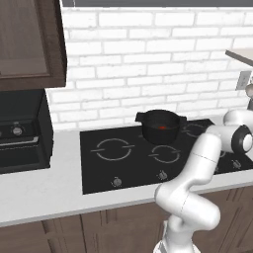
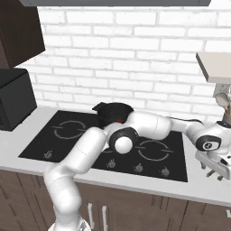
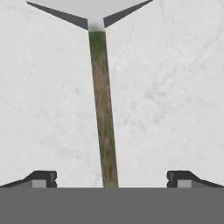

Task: Put the lime and bell pepper in the pot. Retrieve the spatula and lightly stir the vegetables in the pot.

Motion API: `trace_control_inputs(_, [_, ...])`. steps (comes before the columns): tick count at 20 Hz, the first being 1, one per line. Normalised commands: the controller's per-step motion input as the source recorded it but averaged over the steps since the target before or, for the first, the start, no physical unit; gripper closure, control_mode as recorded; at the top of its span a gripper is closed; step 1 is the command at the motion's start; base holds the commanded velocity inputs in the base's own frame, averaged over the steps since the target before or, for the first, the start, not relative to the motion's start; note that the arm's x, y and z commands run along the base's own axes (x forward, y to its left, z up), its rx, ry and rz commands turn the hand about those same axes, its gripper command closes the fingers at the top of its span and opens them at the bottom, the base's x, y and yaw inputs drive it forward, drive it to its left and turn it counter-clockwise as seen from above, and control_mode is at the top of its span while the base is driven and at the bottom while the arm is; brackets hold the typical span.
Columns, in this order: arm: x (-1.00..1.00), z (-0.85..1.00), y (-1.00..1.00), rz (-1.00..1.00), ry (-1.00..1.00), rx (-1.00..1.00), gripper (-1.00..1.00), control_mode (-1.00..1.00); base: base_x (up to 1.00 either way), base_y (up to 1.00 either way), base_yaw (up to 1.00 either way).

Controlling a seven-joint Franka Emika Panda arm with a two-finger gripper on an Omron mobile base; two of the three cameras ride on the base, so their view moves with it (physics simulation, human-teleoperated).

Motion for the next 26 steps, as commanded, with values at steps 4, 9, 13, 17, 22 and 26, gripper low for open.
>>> trace_control_inputs(4, [0.01, -0.25, 0.00, -0.06, 0.01, 0.00, -1.00, -1.00, 0.00, 0.00, 0.00])
trace_control_inputs(9, [0.01, -0.17, 0.00, -0.05, 0.02, 0.00, 1.00, -1.00, 0.00, 0.00, 0.00])
trace_control_inputs(13, [0.00, 0.00, 0.00, 0.00, 0.00, 0.00, 1.00, -1.00, 0.00, 0.00, 0.00])
trace_control_inputs(17, [0.00, 0.00, 0.01, 0.00, 0.01, 0.00, 1.00, -1.00, 0.00, 0.00, 0.00])
trace_control_inputs(22, [0.00, 0.00, 0.18, 0.01, 0.01, 0.00, 1.00, -1.00, 0.00, 0.00, 0.00])
trace_control_inputs(26, [-0.01, 0.05, 0.48, 0.03, -0.05, 0.00, 1.00, -1.00, 0.00, 0.00, 0.00])
